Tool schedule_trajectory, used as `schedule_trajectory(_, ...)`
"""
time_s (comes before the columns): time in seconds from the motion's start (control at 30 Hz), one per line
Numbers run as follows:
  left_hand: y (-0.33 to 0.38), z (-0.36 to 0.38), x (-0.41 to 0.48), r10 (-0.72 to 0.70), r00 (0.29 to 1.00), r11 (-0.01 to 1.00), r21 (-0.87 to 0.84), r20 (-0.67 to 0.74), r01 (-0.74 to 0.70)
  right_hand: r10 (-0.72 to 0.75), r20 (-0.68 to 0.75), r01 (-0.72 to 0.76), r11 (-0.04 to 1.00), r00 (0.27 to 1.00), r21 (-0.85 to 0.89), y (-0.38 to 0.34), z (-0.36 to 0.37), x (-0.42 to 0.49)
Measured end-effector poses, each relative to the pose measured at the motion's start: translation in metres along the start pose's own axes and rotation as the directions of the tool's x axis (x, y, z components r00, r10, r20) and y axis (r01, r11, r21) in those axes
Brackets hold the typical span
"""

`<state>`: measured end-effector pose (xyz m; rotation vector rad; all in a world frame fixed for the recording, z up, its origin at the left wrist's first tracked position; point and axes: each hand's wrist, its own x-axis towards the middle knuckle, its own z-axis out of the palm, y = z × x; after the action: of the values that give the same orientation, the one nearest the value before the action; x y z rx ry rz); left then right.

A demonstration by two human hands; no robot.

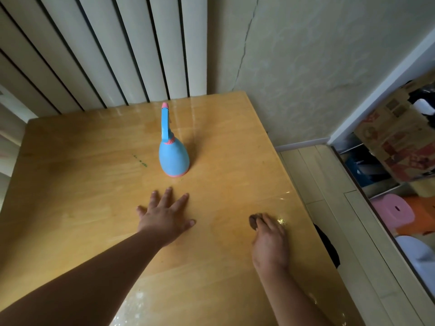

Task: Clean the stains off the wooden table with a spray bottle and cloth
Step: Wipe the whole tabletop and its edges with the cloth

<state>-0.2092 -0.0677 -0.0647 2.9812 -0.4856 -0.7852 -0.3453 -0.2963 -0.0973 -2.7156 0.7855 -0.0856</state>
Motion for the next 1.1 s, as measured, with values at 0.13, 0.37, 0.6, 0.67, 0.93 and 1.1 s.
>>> schedule_trajectory(0.13,-0.001,0.0,-0.001,0.0,1.0,1.0,-0.005,0.011,0.001,-0.169,-0.083,0.177,0.978,0.982,0.111,-0.031,0.013,-0.025)
schedule_trajectory(0.37,-0.001,-0.003,-0.001,0.01,1.0,1.0,0.004,0.021,-0.01,-0.312,0.047,0.307,0.947,0.949,0.1,-0.072,0.01,0.011)
schedule_trajectory(0.6,-0.004,-0.001,0.0,0.021,1.0,1.0,0.009,0.022,-0.021,0.083,0.094,-0.081,0.996,0.992,-0.024,-0.029,-0.024,0.034)
schedule_trajectory(0.67,-0.004,-0.001,0.001,0.025,0.999,1.0,0.01,0.026,-0.025,0.165,0.085,-0.165,0.986,0.983,-0.006,-0.017,-0.027,0.033)
schedule_trajectory(0.93,-0.006,0.003,0.002,0.028,1.0,0.999,0.014,0.009,-0.028,0.283,-0.034,-0.279,0.955,0.958,0.103,-0.021,-0.032,-0.015)
schedule_trajectory(1.1,-0.004,0.003,0.002,0.022,1.0,1.0,0.013,0.006,-0.022,0.022,0.102,-0.032,0.995,0.995,0.099,-0.065,-0.016,-0.027)
